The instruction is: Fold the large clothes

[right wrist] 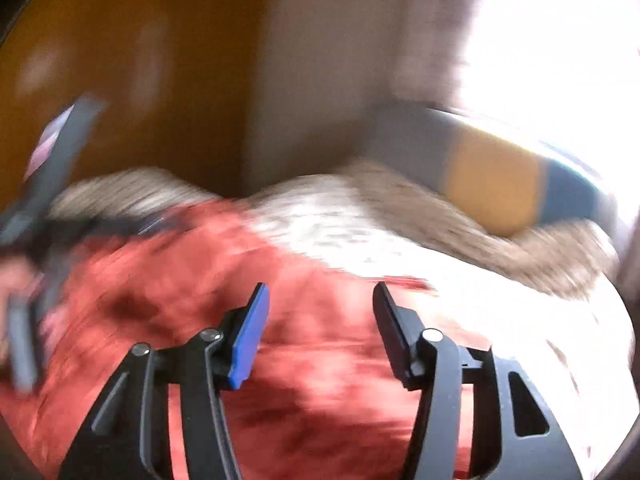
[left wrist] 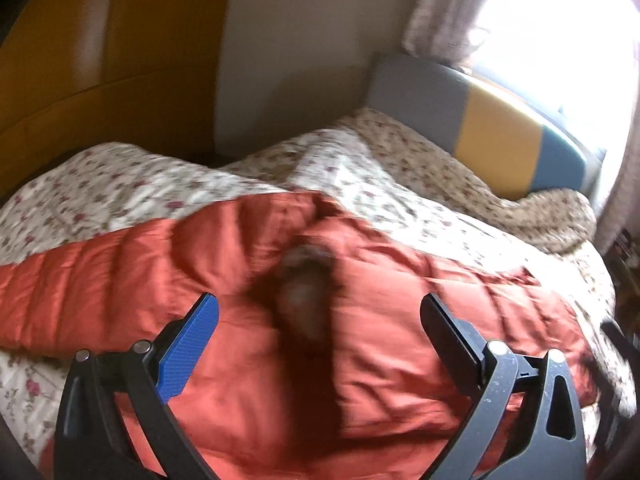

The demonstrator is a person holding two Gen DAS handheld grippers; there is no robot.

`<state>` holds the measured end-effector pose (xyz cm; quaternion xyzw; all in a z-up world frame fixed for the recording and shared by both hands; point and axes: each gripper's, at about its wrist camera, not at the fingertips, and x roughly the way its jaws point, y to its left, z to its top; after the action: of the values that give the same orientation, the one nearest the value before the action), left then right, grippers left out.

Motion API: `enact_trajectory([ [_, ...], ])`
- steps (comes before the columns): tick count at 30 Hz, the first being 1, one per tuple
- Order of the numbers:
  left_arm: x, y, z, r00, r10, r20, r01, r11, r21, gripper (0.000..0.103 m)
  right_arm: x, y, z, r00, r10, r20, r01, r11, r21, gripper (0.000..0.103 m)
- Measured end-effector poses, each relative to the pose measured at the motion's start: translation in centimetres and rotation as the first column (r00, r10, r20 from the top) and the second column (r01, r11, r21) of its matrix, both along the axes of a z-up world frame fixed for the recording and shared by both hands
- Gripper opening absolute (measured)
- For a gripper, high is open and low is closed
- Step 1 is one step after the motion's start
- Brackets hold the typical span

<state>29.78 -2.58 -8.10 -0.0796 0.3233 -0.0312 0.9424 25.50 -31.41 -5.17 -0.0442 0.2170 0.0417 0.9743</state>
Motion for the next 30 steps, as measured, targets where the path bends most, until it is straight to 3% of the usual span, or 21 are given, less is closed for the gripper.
enact_trajectory([
  [3,0.2,-3.5,0.0,0.997,-0.076,-0.008,0.076,0.997,0.032,0.100,2.8,-5.2,-0.3,0.951,-0.294,-0.096,0.301,0.950,0.080,0.044],
  [4,0.4,-4.9,-0.1,0.994,-0.104,-0.018,0.105,0.993,0.054,0.100,4.1,-6.8,-1.2,0.920,-0.351,-0.172,0.372,0.922,0.109,0.042],
  [6,0.9,-7.2,-0.6,0.987,-0.159,-0.033,0.161,0.982,0.099,0.100,5.9,-8.5,-3.0,0.886,-0.366,-0.285,0.425,0.888,0.179,0.040],
  [9,1.8,-9.6,-1.9,0.974,-0.210,-0.080,0.222,0.956,0.194,0.100,7.1,-8.3,-5.4,0.875,-0.336,-0.350,0.419,0.887,0.197,0.040],
  [12,3.1,-10.0,-4.0,0.968,-0.205,-0.144,0.238,0.932,0.275,0.100,7.1,-5.8,-6.7,0.887,-0.324,-0.329,0.374,0.922,0.100,0.040],
  [16,4.4,-9.1,-5.9,0.963,-0.205,-0.176,0.246,0.934,0.259,0.100,8.8,-6.2,-8.4,0.871,-0.312,-0.379,0.374,0.922,0.100,0.041],
  [21,5.9,-8.9,-7.7,0.950,-0.226,-0.217,0.274,0.935,0.227,0.100,6.9,-4.7,-10.3,0.866,-0.321,-0.383,0.371,0.927,0.061,0.041],
  [27,5.3,-8.5,-7.0,0.948,-0.231,-0.220,0.278,0.937,0.212,0.100,6.4,-4.1,-11.1,0.867,-0.329,-0.375,0.374,0.926,0.052,0.041],
  [30,4.2,-7.1,-5.7,0.959,-0.202,-0.197,0.240,0.952,0.191,0.100,6.4,-4.1,-10.9,0.866,-0.333,-0.372,0.376,0.926,0.046,0.041],
])
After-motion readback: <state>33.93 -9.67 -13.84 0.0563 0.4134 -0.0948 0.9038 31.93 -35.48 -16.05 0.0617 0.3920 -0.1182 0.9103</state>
